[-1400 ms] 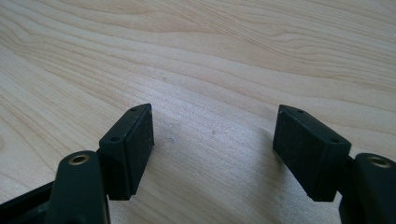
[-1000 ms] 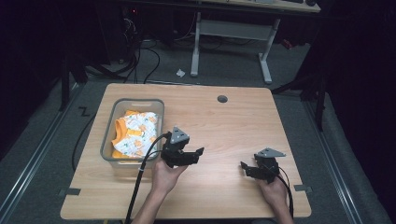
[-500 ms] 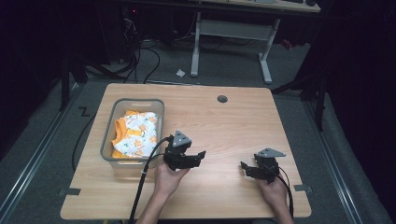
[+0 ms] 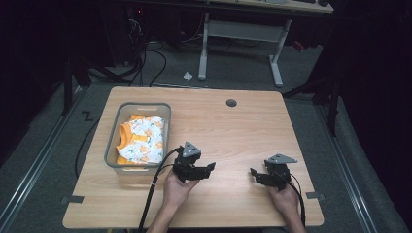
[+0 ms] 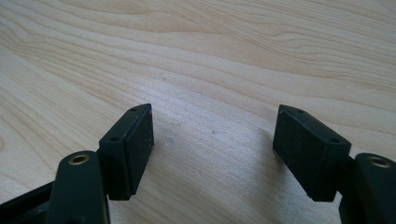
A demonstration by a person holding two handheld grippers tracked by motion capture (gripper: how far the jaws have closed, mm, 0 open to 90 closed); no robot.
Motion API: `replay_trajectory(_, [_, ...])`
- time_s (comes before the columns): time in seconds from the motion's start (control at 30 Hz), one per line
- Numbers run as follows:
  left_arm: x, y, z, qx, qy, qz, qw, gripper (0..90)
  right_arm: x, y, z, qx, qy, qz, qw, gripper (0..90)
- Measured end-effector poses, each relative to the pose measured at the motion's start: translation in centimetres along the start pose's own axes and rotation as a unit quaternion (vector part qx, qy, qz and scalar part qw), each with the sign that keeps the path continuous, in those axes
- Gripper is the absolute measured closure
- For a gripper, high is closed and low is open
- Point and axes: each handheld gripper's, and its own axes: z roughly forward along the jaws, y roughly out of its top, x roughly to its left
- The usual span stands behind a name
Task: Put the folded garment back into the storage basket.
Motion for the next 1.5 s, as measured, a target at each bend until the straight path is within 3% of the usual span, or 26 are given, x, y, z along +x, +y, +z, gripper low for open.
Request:
replay_trajectory(0.3, [0.1,-0.7,1.1,0.015,0.011,0.005,0.9998,33.8,0.0,0.0,0.0,0.0,0.0,0.0,1.0,29.3])
replay_trajectory(0.57, [0.9,-1.7,2.0,0.017,0.02,-0.02,0.9995,34.2,0.0,0.0,0.0,0.0,0.0,0.0,1.0,29.3])
replay_trajectory(0.8, [1.2,-2.5,2.6,0.026,0.037,-0.02,0.9988,34.2,0.0,0.0,0.0,0.0,0.0,0.0,1.0,29.3])
replay_trajectory(0.9, [1.0,-2.7,3.0,0.032,0.057,-0.002,0.9978,34.3,0.0,0.0,0.0,0.0,0.0,0.0,1.0,29.3])
replay_trajectory(1.03, [1.0,-3.0,3.4,0.042,0.068,0.009,0.9968,34.4,0.0,0.0,0.0,0.001,0.0,0.0,1.0,29.3])
replay_trajectory(1.17, [0.9,-3.7,4.0,0.047,0.087,0.026,0.9948,34.2,0.0,0.0,0.0,0.001,0.0,0.0,1.0,29.3])
replay_trajectory(1.27, [0.4,-3.9,4.3,0.049,0.107,0.049,0.9918,32.3,0.0,0.0,0.0,0.001,0.0,0.0,1.0,29.3])
replay_trajectory(1.5, [0.5,-3.9,4.3,0.049,0.107,0.045,0.992,30.8,0.0,0.0,0.0,0.001,0.0,0.0,1.0,29.3])
